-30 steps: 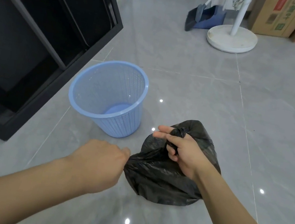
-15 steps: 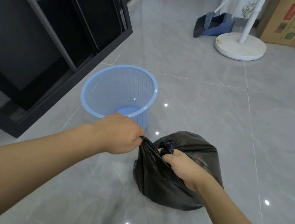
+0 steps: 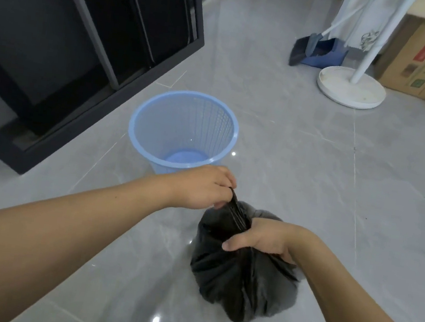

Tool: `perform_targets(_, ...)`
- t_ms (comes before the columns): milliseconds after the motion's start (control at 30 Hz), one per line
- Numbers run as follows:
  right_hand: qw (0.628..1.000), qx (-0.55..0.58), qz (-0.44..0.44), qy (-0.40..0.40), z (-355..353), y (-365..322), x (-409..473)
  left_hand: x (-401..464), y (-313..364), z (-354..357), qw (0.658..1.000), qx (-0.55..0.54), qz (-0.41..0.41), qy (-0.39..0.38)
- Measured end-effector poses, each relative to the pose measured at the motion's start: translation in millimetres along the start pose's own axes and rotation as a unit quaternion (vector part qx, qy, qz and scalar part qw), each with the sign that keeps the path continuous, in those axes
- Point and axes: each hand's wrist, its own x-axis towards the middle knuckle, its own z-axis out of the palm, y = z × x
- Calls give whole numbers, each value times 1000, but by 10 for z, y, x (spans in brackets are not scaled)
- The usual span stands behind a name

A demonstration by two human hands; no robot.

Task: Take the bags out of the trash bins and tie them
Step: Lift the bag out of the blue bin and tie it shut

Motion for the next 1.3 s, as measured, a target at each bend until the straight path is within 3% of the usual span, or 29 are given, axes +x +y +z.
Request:
perform_targets(133,971,-229,23,69,44,-250,-50,-53,-67,26,988,-150,-27,-15)
perform_targets(233,944,-297,-16,139,39,-356,-95,-77,-151,70,975,-218,-39,32)
perform_targets(333,961,-218,-58,160,12,-379,-146,-91,-180,109,950,-301,-41,71)
perform_targets(400,983,-101,-53,145,11,-393,-212,-69,-173,122,944,-317,-41,86)
perform_targets(500,993,101,-25,60,27,-387,-285,-33,-155,85,948,-296,-35,108)
perform_targets(600,984,175,-39,-12,80,-390,-319,-14,-151,15,949,-291,-32,117)
perform_targets(667,986,164,-40,-8,130,-416,-319,-7,-151,-6,948,-296,-34,112)
perform_targets(800,995,40,2,91,233,-465,-276,-28,-178,28,952,-285,-34,104)
perform_targets(900,992,-20,3,121,297,-496,-264,-61,-217,82,950,-293,-25,101)
perform_targets(1033,988,-19,-28,150,284,-497,-309,-75,-272,116,946,-305,-23,109)
perform_targets(1167,991,33,-45,123,256,-509,-405,-94,-304,84,945,-315,-8,89)
perform_targets(1233,989,2,-47,137,274,-522,-430,-103,-290,80,947,-313,1,79)
perform_targets(1300,974,-77,-51,205,297,-511,-423,-112,-253,106,945,-317,13,84)
